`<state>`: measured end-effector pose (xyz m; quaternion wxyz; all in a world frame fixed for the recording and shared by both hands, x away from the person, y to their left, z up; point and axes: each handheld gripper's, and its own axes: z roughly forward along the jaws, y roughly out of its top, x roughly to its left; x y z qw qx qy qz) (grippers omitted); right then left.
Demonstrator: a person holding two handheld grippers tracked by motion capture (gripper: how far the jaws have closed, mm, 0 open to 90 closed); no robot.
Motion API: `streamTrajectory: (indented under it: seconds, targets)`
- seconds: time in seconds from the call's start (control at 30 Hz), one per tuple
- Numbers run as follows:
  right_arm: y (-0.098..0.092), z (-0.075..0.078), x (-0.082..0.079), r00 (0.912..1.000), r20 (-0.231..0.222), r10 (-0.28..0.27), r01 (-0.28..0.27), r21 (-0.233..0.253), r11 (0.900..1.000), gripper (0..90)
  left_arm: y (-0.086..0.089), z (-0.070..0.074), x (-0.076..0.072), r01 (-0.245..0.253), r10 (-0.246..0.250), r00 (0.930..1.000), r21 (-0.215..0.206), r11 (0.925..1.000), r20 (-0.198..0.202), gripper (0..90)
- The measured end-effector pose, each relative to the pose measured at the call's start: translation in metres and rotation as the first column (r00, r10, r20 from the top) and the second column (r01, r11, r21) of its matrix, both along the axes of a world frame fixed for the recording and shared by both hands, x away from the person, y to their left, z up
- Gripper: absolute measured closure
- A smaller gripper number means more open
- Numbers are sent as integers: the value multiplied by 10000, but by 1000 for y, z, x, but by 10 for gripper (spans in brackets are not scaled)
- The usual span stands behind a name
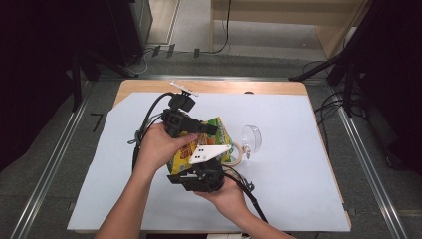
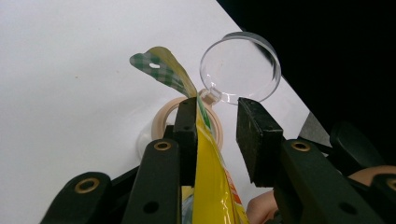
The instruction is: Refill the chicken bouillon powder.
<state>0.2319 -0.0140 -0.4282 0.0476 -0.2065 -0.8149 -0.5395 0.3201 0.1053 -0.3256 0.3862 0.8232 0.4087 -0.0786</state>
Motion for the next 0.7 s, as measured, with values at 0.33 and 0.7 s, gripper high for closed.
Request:
streamTrajectory:
  seconds: [0.33,0.7]
  targets:
    - [1,1,-1,9999,125,-22,22,-22,10000,743,0,1,-1,-52,51,10000,12,10000,76,700]
    - [1,1,0,9998,181,-27,27,-52,10000,743,1,2,-2,-43,43,9998,7,10000,179,700]
